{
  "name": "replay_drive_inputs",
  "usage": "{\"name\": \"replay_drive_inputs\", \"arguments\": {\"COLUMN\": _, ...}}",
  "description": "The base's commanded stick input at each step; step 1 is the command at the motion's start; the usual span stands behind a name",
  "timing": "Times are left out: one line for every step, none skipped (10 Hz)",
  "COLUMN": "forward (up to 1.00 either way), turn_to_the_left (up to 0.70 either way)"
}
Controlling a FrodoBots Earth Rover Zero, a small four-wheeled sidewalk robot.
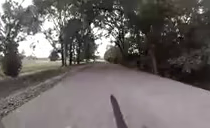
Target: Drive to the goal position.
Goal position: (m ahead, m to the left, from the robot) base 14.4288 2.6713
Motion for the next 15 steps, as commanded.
{"name": "replay_drive_inputs", "arguments": {"forward": 0.70, "turn_to_the_left": 0.00}}
{"name": "replay_drive_inputs", "arguments": {"forward": 0.70, "turn_to_the_left": -0.05}}
{"name": "replay_drive_inputs", "arguments": {"forward": 0.70, "turn_to_the_left": -0.32}}
{"name": "replay_drive_inputs", "arguments": {"forward": 0.70, "turn_to_the_left": -0.35}}
{"name": "replay_drive_inputs", "arguments": {"forward": 0.70, "turn_to_the_left": -0.35}}
{"name": "replay_drive_inputs", "arguments": {"forward": 0.70, "turn_to_the_left": -0.35}}
{"name": "replay_drive_inputs", "arguments": {"forward": 0.70, "turn_to_the_left": -0.35}}
{"name": "replay_drive_inputs", "arguments": {"forward": 0.70, "turn_to_the_left": -0.06}}
{"name": "replay_drive_inputs", "arguments": {"forward": 0.70, "turn_to_the_left": 0.00}}
{"name": "replay_drive_inputs", "arguments": {"forward": 0.70, "turn_to_the_left": 0.00}}
{"name": "replay_drive_inputs", "arguments": {"forward": 0.70, "turn_to_the_left": 0.00}}
{"name": "replay_drive_inputs", "arguments": {"forward": 0.70, "turn_to_the_left": 0.00}}
{"name": "replay_drive_inputs", "arguments": {"forward": 0.70, "turn_to_the_left": 0.00}}
{"name": "replay_drive_inputs", "arguments": {"forward": 0.70, "turn_to_the_left": 0.00}}
{"name": "replay_drive_inputs", "arguments": {"forward": 0.70, "turn_to_the_left": 0.00}}
